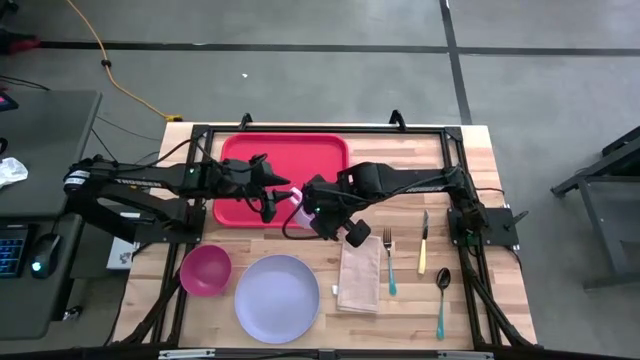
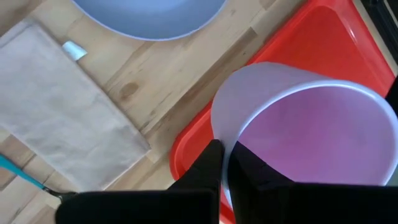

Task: Set up tray
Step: Put the pink mug on the red tray

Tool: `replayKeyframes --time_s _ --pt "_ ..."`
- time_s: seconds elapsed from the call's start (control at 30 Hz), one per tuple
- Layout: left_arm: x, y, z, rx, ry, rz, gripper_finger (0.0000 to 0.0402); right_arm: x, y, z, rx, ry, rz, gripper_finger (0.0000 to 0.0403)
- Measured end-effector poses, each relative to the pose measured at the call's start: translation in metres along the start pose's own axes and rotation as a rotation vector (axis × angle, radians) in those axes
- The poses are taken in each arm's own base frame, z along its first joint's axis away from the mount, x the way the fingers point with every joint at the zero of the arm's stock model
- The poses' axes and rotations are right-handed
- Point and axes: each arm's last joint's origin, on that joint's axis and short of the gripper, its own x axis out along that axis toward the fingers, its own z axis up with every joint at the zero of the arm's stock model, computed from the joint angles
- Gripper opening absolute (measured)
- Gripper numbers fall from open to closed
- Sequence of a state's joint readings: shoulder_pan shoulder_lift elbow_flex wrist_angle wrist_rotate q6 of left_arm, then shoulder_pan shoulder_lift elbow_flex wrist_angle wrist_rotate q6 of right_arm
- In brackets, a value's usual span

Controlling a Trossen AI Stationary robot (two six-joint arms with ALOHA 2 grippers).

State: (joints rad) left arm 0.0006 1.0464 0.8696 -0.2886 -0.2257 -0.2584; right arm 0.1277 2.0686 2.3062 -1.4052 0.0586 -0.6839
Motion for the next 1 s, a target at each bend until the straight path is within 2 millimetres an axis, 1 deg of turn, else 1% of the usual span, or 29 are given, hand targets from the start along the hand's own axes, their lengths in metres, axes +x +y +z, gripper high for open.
replayKeyframes --time_s 0.17,0.33,0.6,0.77,1.0 --pt "0.004 -0.001 -0.002 0.003 0.017 -0.007 0.0207 0.000 0.004 0.004 -0.044 -0.007 -0.010 0.0000" --pt "0.010 -0.002 -0.004 0.019 0.043 -0.023 0.0207 0.000 0.004 0.005 -0.050 -0.004 -0.017 0.0000" --pt "0.010 0.000 -0.004 0.032 0.023 0.058 0.0201 0.000 0.004 0.005 -0.041 0.000 -0.024 0.0000" --pt "0.010 0.001 -0.004 0.036 0.013 0.087 0.0163 0.000 0.003 0.005 -0.039 0.006 -0.032 0.0000" --pt "0.010 0.002 -0.002 0.034 -0.006 0.124 0.0079 0.000 0.000 0.003 -0.027 0.000 -0.044 0.0000"
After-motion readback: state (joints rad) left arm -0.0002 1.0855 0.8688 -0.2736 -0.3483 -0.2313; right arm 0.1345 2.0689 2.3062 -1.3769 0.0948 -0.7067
